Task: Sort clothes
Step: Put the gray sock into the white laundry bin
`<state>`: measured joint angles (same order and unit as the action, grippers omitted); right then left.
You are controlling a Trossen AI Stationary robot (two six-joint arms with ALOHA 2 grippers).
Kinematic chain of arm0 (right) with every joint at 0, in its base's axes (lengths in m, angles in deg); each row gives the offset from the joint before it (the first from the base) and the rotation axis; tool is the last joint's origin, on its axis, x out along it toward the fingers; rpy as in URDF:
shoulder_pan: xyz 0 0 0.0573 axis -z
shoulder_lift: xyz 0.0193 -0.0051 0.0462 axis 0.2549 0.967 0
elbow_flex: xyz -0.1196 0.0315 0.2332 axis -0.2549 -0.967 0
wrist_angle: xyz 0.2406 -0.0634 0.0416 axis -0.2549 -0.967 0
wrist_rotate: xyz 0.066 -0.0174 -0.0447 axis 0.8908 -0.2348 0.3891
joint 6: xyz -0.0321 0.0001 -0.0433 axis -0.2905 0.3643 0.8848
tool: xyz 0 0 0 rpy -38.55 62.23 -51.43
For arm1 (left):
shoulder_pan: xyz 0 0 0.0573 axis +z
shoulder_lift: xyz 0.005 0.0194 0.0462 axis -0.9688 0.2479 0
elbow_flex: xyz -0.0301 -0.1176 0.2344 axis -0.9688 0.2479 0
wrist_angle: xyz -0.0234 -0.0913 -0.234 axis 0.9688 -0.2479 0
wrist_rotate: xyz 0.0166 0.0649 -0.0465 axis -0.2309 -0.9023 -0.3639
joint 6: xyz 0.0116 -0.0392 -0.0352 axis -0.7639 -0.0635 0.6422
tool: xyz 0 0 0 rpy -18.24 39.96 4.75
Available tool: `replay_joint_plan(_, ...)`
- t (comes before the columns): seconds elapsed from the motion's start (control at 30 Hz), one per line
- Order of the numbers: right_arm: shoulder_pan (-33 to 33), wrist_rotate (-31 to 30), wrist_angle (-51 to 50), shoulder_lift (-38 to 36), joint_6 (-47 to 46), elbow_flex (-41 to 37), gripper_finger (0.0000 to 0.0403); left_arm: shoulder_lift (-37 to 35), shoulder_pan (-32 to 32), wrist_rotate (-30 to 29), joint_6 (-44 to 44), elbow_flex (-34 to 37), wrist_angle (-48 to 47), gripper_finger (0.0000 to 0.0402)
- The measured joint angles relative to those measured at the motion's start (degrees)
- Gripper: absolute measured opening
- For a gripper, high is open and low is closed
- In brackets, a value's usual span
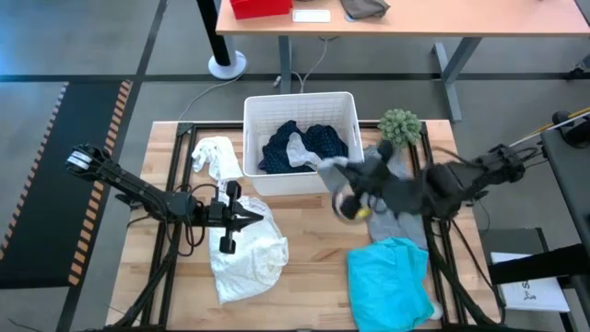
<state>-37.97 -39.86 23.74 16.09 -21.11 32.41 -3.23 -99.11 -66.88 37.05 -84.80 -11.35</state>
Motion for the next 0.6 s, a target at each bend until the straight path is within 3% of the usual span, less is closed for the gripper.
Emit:
replay_joint_plan(0.2, 13.6, 20.0, 13.4, 1.0, 9.8, 0.1, 0.0, 0.0, 0.0, 0.0, -0.1, 0.0, 0.0, 0.0)
replay_joint_plan(0.4, 24.8, 32.2, 22.1, 5.0, 11.9, 0.1, 0.0, 0.0, 0.0, 0.0, -0.7, 0.0, -0.1, 0.0)
replay_joint_plan(0.6, 30.5, 42.7, 31.1, 13.0, 9.5, 0.1, 0.0, 0.0, 0.0, 0.0, -0.7, 0.0, -0.2, 0.0)
